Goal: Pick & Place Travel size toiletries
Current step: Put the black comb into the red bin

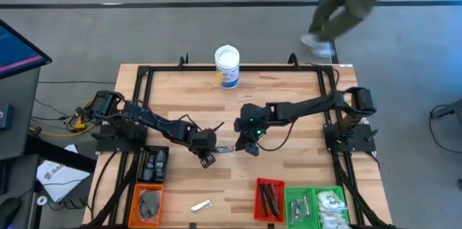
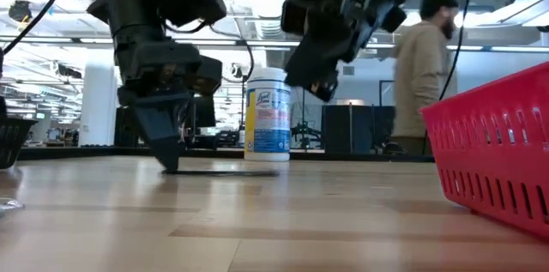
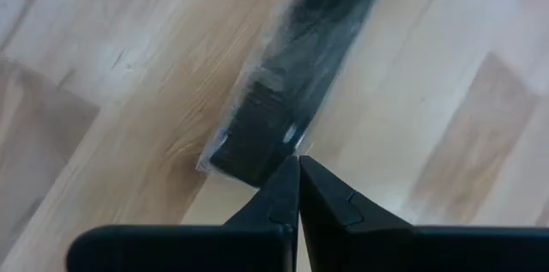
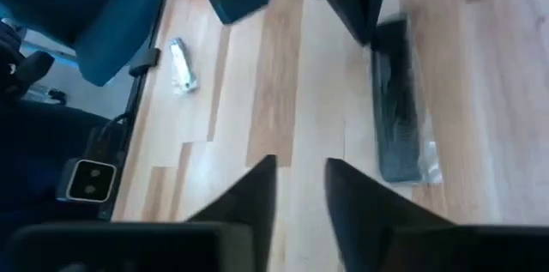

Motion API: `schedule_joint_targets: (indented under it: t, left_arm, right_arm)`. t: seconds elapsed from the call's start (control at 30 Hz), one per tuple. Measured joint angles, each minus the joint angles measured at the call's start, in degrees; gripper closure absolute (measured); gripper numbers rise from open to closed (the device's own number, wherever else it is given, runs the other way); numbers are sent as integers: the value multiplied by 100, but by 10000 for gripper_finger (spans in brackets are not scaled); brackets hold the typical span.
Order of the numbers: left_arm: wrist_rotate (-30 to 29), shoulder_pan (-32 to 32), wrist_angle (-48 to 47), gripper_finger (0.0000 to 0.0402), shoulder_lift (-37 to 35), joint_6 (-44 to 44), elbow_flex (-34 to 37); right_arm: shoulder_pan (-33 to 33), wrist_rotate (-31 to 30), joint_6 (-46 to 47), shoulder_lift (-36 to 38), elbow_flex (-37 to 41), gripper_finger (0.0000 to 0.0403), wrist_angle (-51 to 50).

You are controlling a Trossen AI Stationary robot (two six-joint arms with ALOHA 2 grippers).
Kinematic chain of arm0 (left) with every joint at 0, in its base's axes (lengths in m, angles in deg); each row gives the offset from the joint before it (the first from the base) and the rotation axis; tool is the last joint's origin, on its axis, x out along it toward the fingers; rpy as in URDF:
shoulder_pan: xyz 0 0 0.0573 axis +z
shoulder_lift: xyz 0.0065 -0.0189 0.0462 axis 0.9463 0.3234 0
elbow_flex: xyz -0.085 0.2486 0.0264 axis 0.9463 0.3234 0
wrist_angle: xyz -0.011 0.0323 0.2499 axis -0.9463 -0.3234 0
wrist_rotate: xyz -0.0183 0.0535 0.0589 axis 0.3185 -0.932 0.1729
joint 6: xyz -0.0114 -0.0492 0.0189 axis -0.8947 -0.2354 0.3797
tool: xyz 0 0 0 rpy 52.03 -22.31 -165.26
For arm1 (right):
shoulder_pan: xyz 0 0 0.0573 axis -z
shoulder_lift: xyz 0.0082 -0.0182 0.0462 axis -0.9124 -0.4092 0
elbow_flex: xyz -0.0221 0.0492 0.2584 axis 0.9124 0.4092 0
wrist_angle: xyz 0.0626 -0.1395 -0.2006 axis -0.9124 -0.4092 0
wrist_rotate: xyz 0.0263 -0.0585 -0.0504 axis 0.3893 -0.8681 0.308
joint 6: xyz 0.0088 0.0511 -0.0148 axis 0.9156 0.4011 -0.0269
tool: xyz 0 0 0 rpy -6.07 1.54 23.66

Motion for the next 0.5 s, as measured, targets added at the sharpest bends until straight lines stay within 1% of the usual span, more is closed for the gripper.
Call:
schedule_joint_targets:
  t: [0.2,0.3,0.4,0.5]
  left_arm:
    - [22,23,93,401,-19,-50,245]
    - [45,24,117,401,-22,-151,341]
    - [45,23,131,401,-17,-151,346]
    - [44,23,208,401,-15,-140,354]
  right_arm:
    - [16,1,134,-405,-166,217,161]
    - [28,-5,138,-404,-167,177,171]
    - [58,-18,138,-404,-175,161,285]
    - [128,16,382,-512,-186,163,500]
